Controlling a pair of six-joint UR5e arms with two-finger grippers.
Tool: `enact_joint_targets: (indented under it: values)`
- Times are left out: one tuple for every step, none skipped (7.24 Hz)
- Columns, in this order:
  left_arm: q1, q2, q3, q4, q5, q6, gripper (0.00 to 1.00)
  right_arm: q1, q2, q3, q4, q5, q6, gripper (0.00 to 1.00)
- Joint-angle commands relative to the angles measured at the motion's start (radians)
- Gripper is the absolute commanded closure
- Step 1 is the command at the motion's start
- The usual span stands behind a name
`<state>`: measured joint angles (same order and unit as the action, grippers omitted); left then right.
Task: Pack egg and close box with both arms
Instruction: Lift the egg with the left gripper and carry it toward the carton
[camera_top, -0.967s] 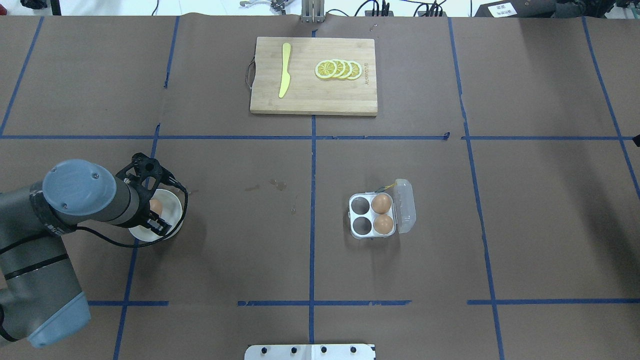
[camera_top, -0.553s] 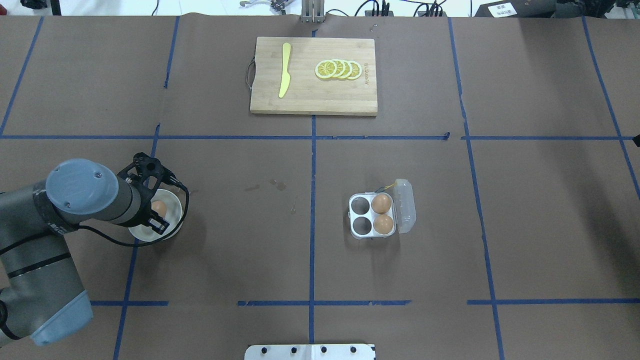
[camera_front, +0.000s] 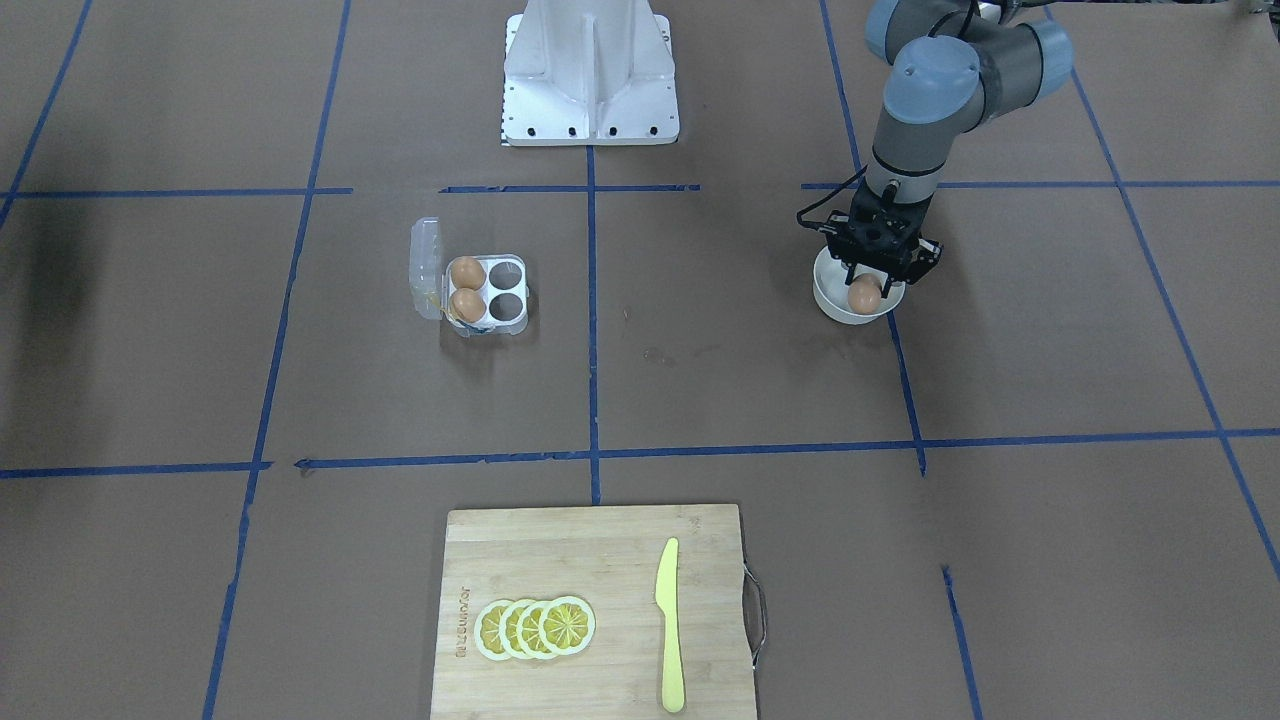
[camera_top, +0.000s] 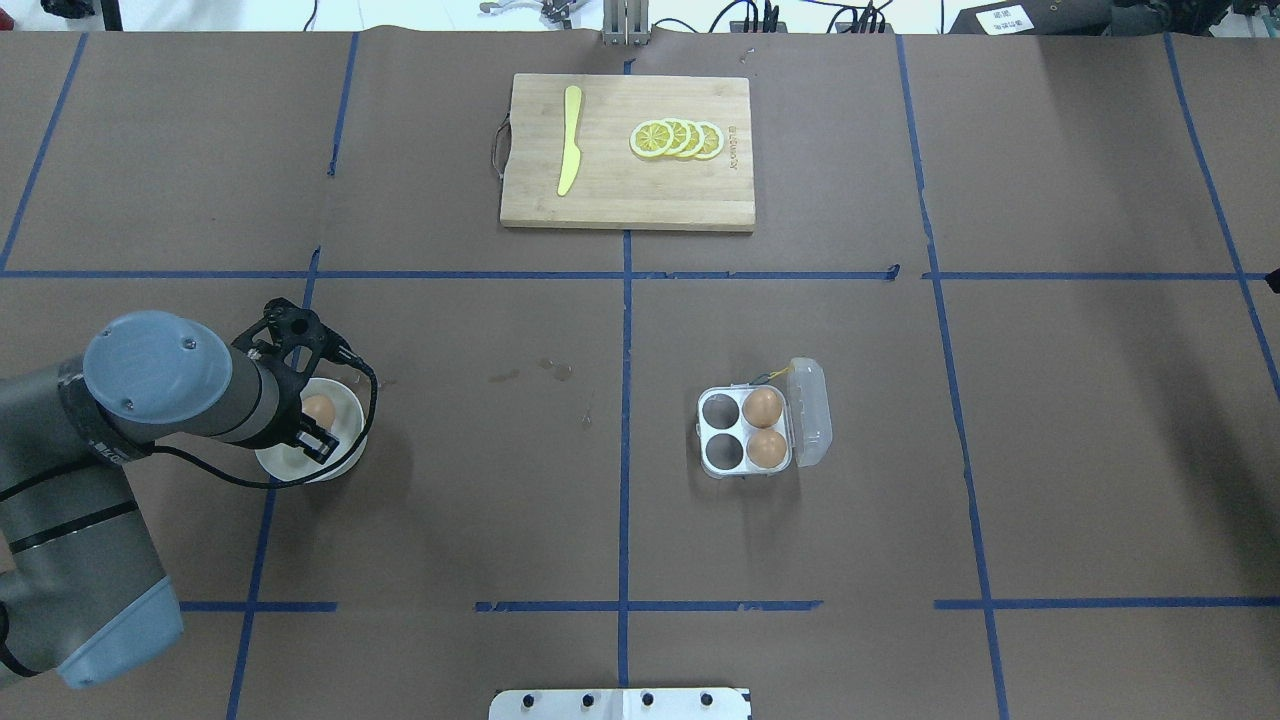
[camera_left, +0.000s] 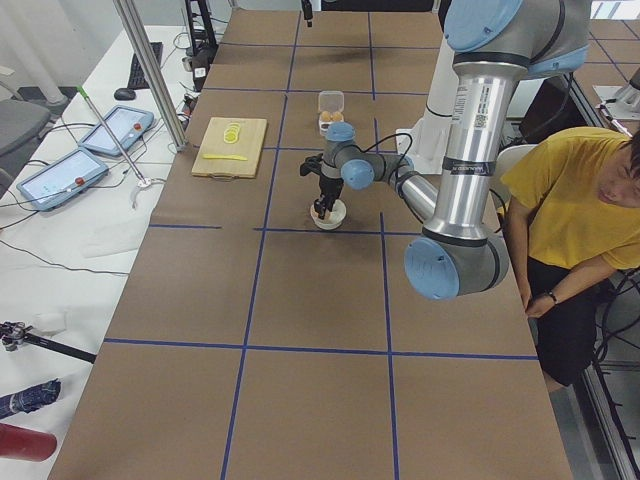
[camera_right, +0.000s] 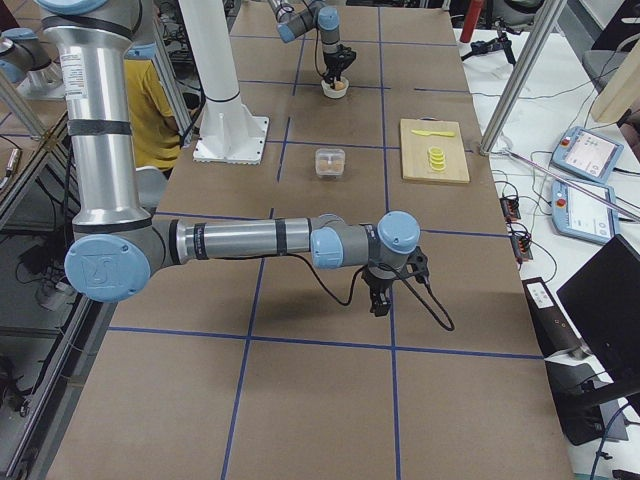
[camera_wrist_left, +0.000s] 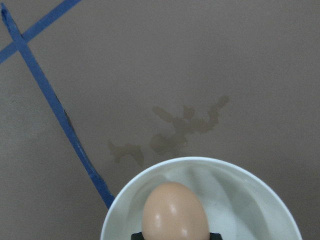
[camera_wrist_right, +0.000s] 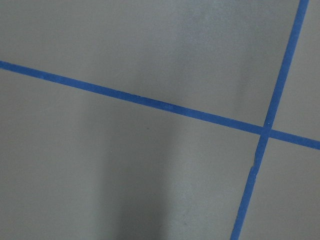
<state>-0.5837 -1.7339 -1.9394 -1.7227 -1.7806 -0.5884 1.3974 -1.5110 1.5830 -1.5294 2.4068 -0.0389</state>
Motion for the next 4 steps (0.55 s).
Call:
enact_joint_targets:
  values:
    - [-0.067, 0.001, -0.073, 0.039, 0.0, -0.001, 1.0, 0.0, 0.0, 0.005, 0.0, 0.0, 0.001, 0.0]
    - [-0.068, -0.039, -0.093, 0.098, 0.0, -0.001, 1.0, 0.0, 0.0, 0.006, 0.0, 0.002, 0.002, 0.0]
    - [-0.068, -0.112, -0.078, 0.133, -0.002, -0.002, 1.0, 0.0, 0.0, 0.008, 0.0, 0.002, 0.002, 0.0]
    - [-0.062, -0.186, -0.05, 0.162, -0.002, -0.008, 1.0, 0.0, 0.0, 0.009, 0.002, 0.002, 0.001, 0.0]
